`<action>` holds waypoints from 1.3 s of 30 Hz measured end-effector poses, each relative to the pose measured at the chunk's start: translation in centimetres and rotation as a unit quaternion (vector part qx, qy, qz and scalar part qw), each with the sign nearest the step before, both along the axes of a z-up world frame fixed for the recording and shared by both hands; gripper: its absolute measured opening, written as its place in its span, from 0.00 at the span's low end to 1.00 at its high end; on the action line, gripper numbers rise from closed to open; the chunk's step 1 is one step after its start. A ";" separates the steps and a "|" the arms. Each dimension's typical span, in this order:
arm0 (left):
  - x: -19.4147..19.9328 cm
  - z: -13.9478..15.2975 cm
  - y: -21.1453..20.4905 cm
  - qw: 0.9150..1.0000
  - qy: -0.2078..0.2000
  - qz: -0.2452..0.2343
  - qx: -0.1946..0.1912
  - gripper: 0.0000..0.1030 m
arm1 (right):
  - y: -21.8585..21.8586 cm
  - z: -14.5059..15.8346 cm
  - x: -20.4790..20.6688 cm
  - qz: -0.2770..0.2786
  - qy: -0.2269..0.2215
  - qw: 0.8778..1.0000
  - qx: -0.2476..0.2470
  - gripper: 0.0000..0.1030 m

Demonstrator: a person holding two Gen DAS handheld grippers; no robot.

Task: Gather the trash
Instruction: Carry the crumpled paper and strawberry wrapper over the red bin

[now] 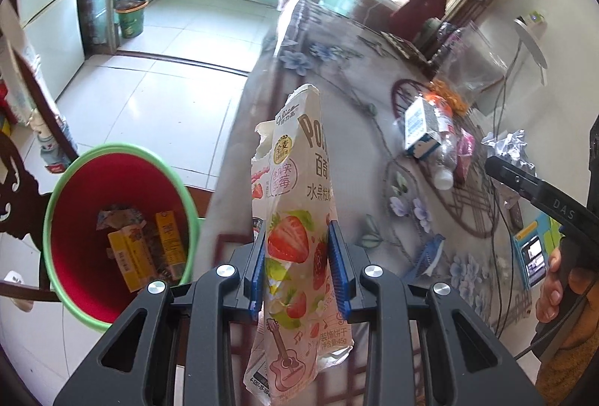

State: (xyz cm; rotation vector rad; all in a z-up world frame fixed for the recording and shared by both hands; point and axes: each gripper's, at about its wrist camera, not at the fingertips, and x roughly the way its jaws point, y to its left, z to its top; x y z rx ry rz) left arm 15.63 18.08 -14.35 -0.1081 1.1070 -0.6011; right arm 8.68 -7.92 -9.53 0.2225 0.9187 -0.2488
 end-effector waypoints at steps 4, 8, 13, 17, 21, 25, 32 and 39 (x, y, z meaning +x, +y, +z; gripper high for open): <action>0.3 -0.2 1.2 1.000 0.001 0.013 0.003 0.26 | 1.1 0.0 0.8 0.014 0.000 1.000 0.001 0.51; 0.5 -0.5 2.4 1.000 0.005 0.028 0.007 0.26 | 2.2 -0.2 1.5 0.029 0.002 1.000 0.004 0.51; 0.7 -0.9 3.7 0.999 0.009 0.043 0.009 0.26 | 3.8 -0.3 2.3 0.049 0.003 0.999 0.005 0.51; 0.9 -0.9 4.7 0.998 0.009 0.054 0.009 0.26 | 5.0 -0.1 2.9 0.060 0.002 0.998 0.006 0.51; 1.2 -1.0 5.3 0.998 0.009 0.063 0.008 0.26 | 6.1 0.4 3.5 0.071 -0.003 0.997 0.008 0.51; 1.4 -0.9 5.7 0.998 0.008 0.066 0.010 0.26 | 7.3 0.8 3.8 0.086 -0.008 0.996 0.007 0.51; 1.5 -0.5 6.6 0.997 0.001 0.077 0.014 0.26 | 9.4 1.3 4.2 0.116 -0.012 0.993 0.009 0.51; 1.9 -2.7 8.6 0.994 0.023 0.105 0.032 0.26 | 11.4 1.2 4.8 0.147 -0.007 0.989 0.011 0.51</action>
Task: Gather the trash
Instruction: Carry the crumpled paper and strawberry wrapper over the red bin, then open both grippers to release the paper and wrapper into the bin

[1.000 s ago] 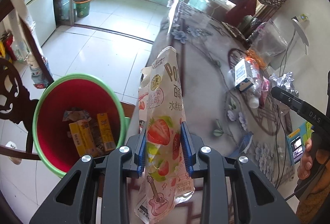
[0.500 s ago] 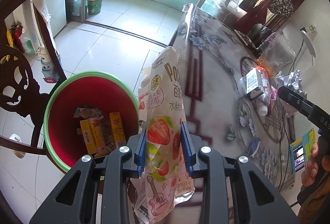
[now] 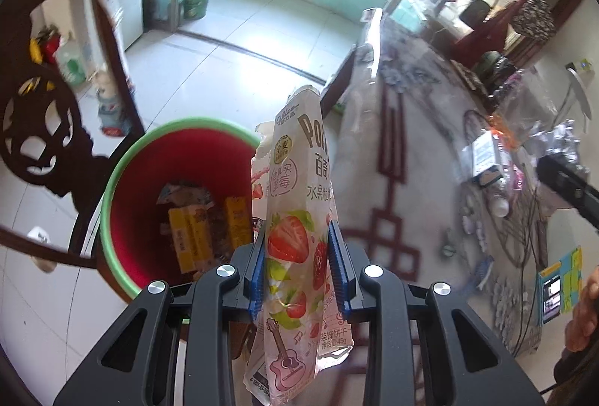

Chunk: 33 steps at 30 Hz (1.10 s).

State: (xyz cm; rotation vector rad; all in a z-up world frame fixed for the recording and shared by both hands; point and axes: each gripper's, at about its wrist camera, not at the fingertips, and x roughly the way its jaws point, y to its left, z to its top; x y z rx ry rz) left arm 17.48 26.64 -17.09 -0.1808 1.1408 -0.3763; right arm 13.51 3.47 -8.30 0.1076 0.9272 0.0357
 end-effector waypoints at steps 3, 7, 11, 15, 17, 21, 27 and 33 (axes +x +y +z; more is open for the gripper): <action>0.4 -0.7 1.0 1.000 0.005 0.012 0.011 0.26 | 1.1 -0.2 0.7 0.024 0.005 1.000 0.003 0.51; 1.1 -1.3 2.3 0.999 0.009 0.031 0.021 0.26 | 3.1 -0.5 1.6 0.064 0.009 0.998 0.020 0.51; 1.5 -1.5 3.8 0.998 0.011 0.051 0.025 0.26 | 4.8 -1.7 2.4 0.098 0.029 0.994 0.042 0.51; 1.7 -2.0 4.9 0.997 0.018 0.062 0.029 0.26 | 5.9 -2.7 3.3 0.110 0.044 0.991 0.057 0.52; 1.6 -2.3 5.5 0.997 0.022 0.069 0.029 0.26 | 6.7 -3.4 4.0 0.116 0.054 0.990 0.058 0.52; 1.4 -2.7 6.3 0.996 0.030 0.080 0.029 0.26 | 8.8 -5.1 5.7 0.138 0.076 0.986 0.061 0.51; 1.0 -2.7 7.4 0.995 0.034 0.093 0.030 0.26 | 11.2 -6.8 7.2 0.157 0.095 0.981 0.066 0.68; 1.2 -2.9 8.0 0.994 0.037 0.100 0.031 0.26 | 11.7 -6.5 6.8 0.168 0.086 0.980 0.062 0.68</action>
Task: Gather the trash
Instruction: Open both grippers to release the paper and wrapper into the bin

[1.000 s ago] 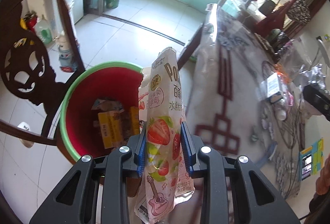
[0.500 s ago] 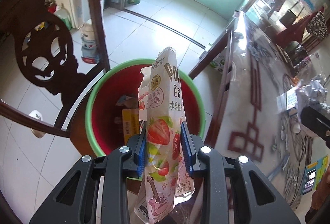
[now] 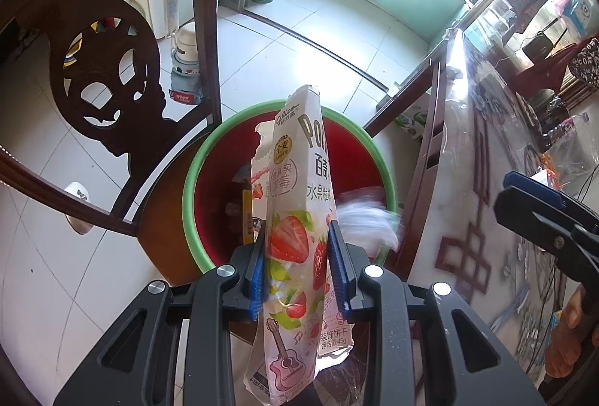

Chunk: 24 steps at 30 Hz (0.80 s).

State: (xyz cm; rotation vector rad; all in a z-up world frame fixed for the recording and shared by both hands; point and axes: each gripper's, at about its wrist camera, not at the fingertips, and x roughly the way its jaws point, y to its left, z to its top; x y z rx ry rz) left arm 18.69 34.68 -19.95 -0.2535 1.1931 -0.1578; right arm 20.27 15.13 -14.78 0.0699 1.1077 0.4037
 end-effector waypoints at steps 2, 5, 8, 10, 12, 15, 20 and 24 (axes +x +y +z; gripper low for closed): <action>0.3 -0.1 -0.3 1.000 0.000 -0.003 0.000 0.26 | -0.3 0.3 -0.2 -0.002 -0.001 1.000 -0.001 0.69; 0.9 -0.1 -0.9 1.000 -0.002 -0.010 0.000 0.26 | -1.0 0.8 -1.0 -0.007 -0.003 1.000 -0.008 0.71; 1.6 -0.4 -1.5 1.000 -0.002 -0.015 0.002 0.26 | -1.8 1.7 -1.9 -0.014 -0.010 1.000 -0.009 0.73; 2.2 -0.7 -1.9 1.000 -0.002 -0.018 0.005 0.26 | -2.4 2.3 -2.4 -0.020 -0.017 1.000 -0.011 0.74; 2.7 -1.0 -2.3 1.000 0.000 -0.021 0.010 0.27 | -2.6 2.8 -2.7 -0.025 -0.022 0.999 -0.014 0.75; 3.3 -1.2 -2.8 1.000 0.001 -0.024 0.015 0.27 | -3.2 3.4 -3.1 -0.034 -0.030 0.999 -0.016 0.76; 3.6 -1.3 -3.0 1.000 0.001 -0.023 0.017 0.27 | -4.2 3.9 -3.7 -0.050 -0.034 0.998 -0.016 0.77; 3.2 -1.2 -2.7 1.000 -0.003 -0.014 0.020 0.53 | -5.0 4.0 -4.1 -0.063 -0.033 0.997 -0.017 0.78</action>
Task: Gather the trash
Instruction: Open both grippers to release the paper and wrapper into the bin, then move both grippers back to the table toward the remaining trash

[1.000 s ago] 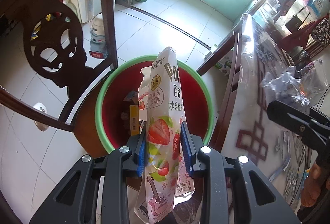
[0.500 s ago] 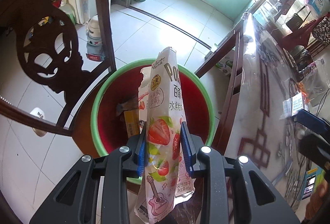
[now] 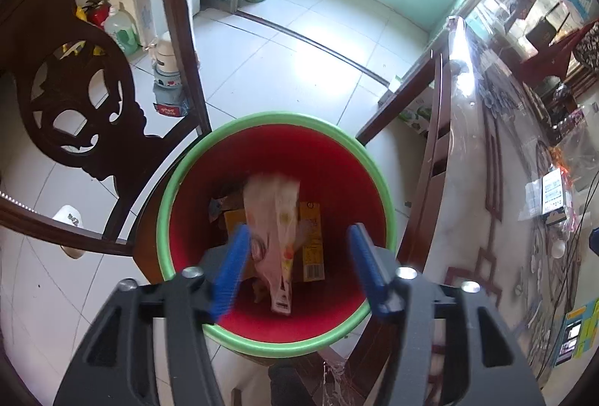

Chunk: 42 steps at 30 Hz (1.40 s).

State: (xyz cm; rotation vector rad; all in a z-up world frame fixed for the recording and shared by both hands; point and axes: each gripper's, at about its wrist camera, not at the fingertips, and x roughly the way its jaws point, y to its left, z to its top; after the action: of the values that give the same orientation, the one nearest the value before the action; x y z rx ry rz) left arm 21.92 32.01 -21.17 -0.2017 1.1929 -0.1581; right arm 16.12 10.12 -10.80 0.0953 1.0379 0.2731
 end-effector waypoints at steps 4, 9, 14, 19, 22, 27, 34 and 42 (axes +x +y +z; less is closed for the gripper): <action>-1.0 0.7 -0.3 1.000 -0.003 0.003 -0.011 0.56 | -0.7 0.2 -0.5 -0.011 -0.003 1.000 0.004 0.79; -2.7 2.3 -2.5 0.999 -0.016 -0.026 -0.025 0.56 | -2.9 0.1 -1.4 -0.036 -0.001 0.999 0.005 0.80; -3.6 4.3 -6.4 0.995 -0.033 -0.079 -0.041 0.56 | -7.0 -0.5 -2.8 -0.088 0.003 0.996 0.010 0.80; -4.3 5.9 -10.9 0.989 -0.049 -0.131 -0.050 0.56 | -13.2 -1.0 -5.2 -0.173 0.009 0.985 0.012 0.80; -4.8 6.1 -13.5 0.986 -0.048 -0.153 -0.052 0.56 | -18.6 -1.1 -7.7 -0.238 0.010 0.971 0.008 0.80; -6.0 6.3 -17.1 0.984 -0.048 -0.166 -0.053 0.56 | -27.9 -1.6 -10.3 -0.329 0.009 0.944 -0.009 0.80; -8.4 7.2 -21.8 0.985 -0.049 -0.159 -0.039 0.56 | -40.2 -4.5 -8.9 -0.412 0.021 0.911 -0.005 0.80; -10.3 8.8 -29.1 0.982 -0.064 -0.171 -0.046 0.56 | -44.7 -9.4 -4.3 -0.386 0.054 0.921 0.016 0.80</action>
State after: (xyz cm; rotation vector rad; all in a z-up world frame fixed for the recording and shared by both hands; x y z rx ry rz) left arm 11.66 2.93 -12.35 -0.0644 1.0853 -0.5220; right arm 11.82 -34.55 -20.18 0.5414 1.0289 -0.4393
